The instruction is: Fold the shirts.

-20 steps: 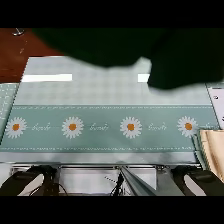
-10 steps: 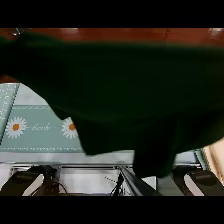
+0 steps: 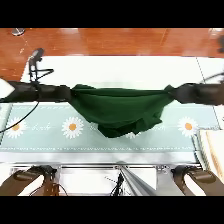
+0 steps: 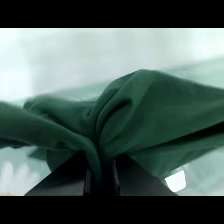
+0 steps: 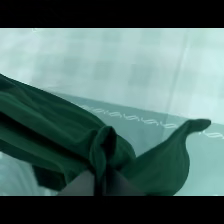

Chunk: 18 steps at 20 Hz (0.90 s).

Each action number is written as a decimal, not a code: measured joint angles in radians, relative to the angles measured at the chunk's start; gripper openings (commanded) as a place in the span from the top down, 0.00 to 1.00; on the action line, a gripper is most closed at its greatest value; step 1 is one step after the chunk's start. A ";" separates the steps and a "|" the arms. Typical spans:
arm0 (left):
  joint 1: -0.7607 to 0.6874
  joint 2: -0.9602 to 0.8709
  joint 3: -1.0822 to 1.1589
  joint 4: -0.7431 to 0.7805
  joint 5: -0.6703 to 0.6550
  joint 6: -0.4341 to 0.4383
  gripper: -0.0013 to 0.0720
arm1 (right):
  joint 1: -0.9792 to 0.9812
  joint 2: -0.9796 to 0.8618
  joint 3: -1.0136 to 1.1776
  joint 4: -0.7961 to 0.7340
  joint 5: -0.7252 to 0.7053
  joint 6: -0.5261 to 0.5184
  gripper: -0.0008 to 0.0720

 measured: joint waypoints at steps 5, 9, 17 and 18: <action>-0.002 -0.216 0.032 -0.069 0.111 0.005 0.04 | -0.001 -0.321 0.024 0.144 -0.182 -0.049 0.13; 0.040 -0.286 0.133 -0.081 0.029 0.004 0.02 | -0.036 -0.499 0.159 0.225 -0.149 -0.081 0.12; 0.277 -0.181 0.033 -0.127 -0.251 0.047 0.02 | -0.410 -0.386 0.126 0.105 0.087 -0.192 0.13; 0.272 -0.166 -0.047 -0.182 -0.243 0.073 0.02 | -0.448 -0.342 0.041 0.111 0.068 -0.198 0.13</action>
